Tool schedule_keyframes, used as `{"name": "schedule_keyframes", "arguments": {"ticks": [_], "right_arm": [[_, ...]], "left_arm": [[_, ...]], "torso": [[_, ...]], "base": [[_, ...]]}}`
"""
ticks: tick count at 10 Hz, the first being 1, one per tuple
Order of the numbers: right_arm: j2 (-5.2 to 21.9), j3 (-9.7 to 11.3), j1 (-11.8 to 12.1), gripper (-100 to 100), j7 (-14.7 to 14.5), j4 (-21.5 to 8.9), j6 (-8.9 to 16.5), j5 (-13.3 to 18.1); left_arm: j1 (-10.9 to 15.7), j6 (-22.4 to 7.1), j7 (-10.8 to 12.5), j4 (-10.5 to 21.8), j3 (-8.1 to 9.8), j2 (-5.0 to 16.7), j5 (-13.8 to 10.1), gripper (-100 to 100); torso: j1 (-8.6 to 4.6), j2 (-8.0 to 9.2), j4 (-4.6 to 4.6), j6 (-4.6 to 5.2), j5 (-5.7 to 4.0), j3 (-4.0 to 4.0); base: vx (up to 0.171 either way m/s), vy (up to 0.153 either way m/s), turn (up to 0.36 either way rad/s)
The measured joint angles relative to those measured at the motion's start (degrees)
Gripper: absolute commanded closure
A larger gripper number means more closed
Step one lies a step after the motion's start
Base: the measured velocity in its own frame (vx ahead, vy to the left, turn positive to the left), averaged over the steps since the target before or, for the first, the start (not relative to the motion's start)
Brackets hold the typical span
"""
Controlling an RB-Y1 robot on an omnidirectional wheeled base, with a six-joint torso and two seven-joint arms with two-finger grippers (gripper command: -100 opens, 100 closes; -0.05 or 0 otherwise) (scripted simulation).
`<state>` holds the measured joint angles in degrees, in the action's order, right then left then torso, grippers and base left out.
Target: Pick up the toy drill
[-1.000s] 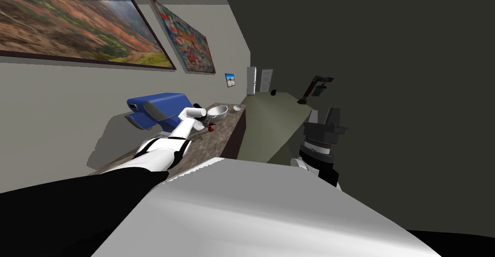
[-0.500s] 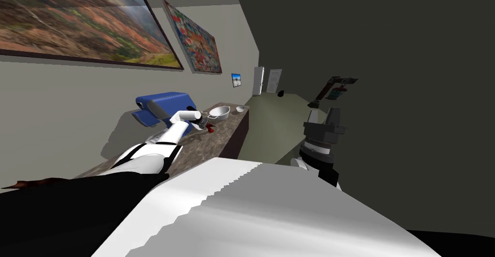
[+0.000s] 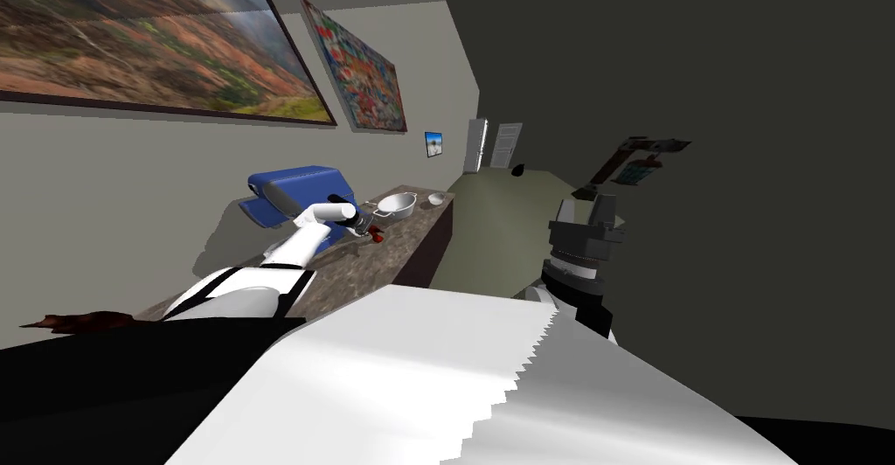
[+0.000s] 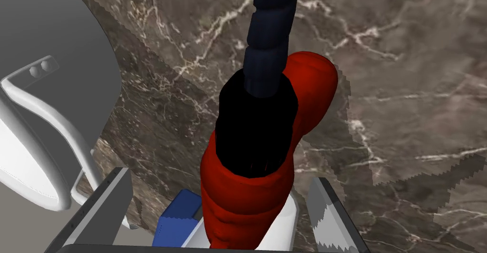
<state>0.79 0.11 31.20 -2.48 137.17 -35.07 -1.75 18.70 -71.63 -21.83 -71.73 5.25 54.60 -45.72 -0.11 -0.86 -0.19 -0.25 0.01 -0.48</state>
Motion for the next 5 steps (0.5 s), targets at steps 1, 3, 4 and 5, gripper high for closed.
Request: {"name": "schedule_keyframes", "arguments": {"ticks": [1,3,4,5], "right_arm": [[0.0,0.0,0.0,0,0.0,0.0,0.0,0.0],[0.0,0.0,0.0,0,0.0,0.0,0.0,0.0],[0.0,0.0,0.0,0,0.0,0.0,0.0,0.0],[0.0,0.0,0.0,0,0.0,0.0,0.0,0.0]], "left_arm": [[-1.9,0.7,-1.3,-0.9,0.26,1.0,-1.8,-100],[-4.6,1.9,-3.6,-2.1,0.54,2.8,-5.1,-100],[-5.7,2.5,-4.9,-2.5,0.44,3.6,-6.8,-100],[-6.1,2.7,-5.4,-2.7,0.42,3.9,-8.2,-100]], "torso": [[-0.07,-0.08,-0.03,0.08,-0.03,-0.06],[0.12,-0.07,-0.01,-0.02,0.02,-0.04],[0.01,-0.09,-0.04,0.12,0.0,-0.07],[0.16,0.09,0.0,0.15,0.02,0.03]], "base": [[0.084,-0.07,0.009],[0.153,-0.114,0.278],[0.065,-0.081,-0.03],[0.157,-0.129,0.359]]}}
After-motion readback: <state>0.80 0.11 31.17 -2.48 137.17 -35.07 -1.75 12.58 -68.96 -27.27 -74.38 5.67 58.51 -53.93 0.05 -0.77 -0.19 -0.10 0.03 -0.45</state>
